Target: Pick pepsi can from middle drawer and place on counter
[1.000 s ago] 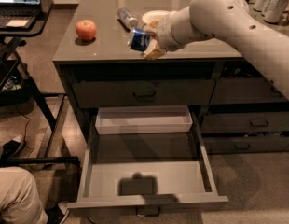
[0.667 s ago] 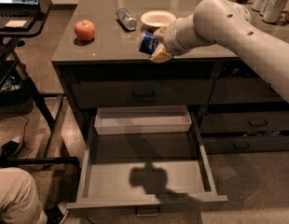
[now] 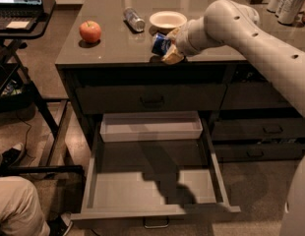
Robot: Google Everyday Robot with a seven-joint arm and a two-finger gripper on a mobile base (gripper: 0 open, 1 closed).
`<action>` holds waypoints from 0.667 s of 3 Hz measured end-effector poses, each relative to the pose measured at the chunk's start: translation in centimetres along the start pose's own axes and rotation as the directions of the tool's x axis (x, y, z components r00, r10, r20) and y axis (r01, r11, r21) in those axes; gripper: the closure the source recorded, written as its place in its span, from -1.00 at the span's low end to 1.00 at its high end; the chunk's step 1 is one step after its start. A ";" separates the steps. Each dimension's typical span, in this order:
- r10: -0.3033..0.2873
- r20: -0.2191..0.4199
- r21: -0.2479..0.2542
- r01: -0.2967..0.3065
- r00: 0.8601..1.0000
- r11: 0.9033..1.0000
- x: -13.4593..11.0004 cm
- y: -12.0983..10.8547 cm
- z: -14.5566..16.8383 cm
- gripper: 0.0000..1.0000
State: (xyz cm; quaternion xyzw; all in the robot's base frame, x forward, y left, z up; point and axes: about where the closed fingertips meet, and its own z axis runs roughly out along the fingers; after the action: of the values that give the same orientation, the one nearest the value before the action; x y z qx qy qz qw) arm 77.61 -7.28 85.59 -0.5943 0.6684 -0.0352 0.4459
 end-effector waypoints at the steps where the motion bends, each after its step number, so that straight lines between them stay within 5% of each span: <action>1: -0.010 0.005 -0.012 0.010 1.000 1.000 -0.5 -1.2 1.1 1.00; 2: -0.010 0.005 -0.013 0.010 1.000 1.000 -0.5 -1.2 1.1 1.00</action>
Offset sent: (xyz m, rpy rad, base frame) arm 0.0709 0.0300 0.0145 -0.0297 0.0403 0.0778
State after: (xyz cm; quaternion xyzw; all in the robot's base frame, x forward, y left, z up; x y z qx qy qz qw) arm 79.22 -6.70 85.87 -0.6006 0.6643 -0.0318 0.4437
